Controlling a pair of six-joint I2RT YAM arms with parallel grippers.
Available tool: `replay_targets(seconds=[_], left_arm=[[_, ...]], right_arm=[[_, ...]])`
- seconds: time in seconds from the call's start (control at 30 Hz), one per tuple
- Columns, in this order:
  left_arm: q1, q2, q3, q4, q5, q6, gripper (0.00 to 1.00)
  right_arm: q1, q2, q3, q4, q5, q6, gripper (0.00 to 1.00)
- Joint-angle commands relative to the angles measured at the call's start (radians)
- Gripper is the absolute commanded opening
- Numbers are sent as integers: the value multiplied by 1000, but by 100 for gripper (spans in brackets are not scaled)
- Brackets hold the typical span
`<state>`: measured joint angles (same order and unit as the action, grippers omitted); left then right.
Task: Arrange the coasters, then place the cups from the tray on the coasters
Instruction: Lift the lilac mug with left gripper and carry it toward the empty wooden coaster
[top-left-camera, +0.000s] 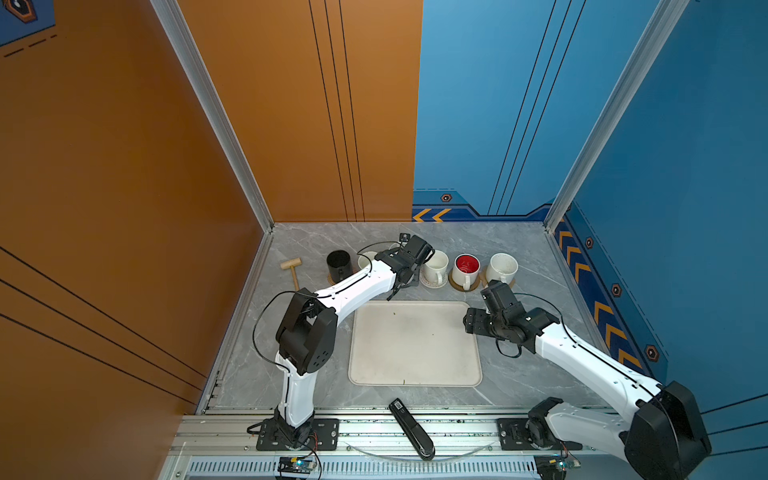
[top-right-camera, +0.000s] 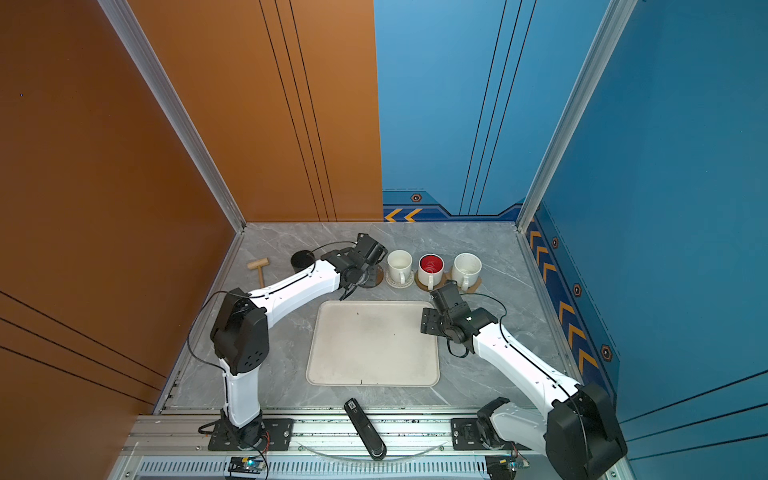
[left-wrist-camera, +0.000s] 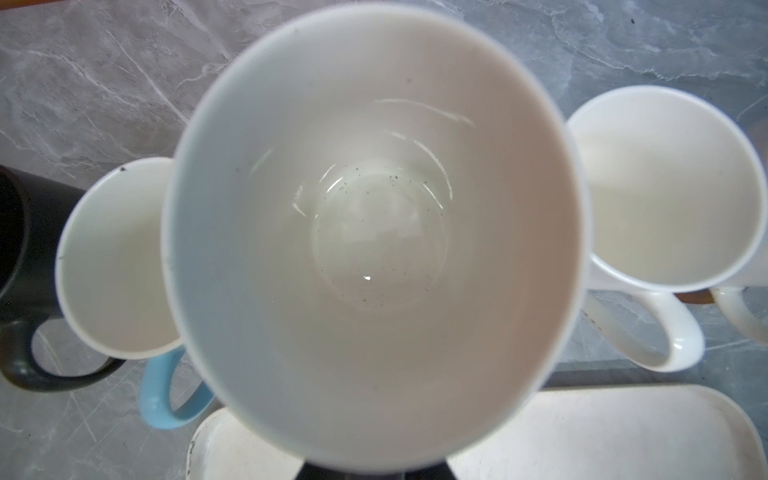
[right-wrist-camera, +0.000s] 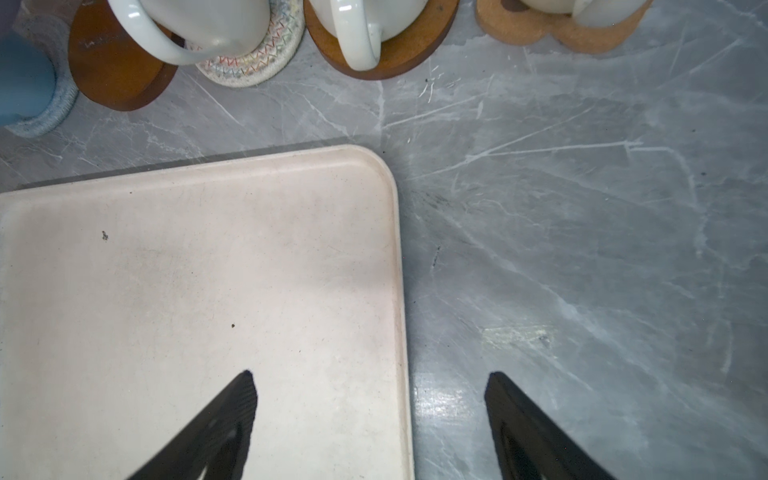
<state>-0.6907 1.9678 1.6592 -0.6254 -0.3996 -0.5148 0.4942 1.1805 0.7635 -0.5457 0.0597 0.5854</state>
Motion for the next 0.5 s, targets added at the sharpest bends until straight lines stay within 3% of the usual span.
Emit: replay_targets(seconds=[0.0, 0.47], left_arm=[[11, 13, 52, 60, 3, 15, 0], [24, 91, 92, 72, 24, 6, 0]], right_arm=[[9, 18, 8, 1, -21, 22, 84], [21, 34, 4, 4, -26, 35, 84]])
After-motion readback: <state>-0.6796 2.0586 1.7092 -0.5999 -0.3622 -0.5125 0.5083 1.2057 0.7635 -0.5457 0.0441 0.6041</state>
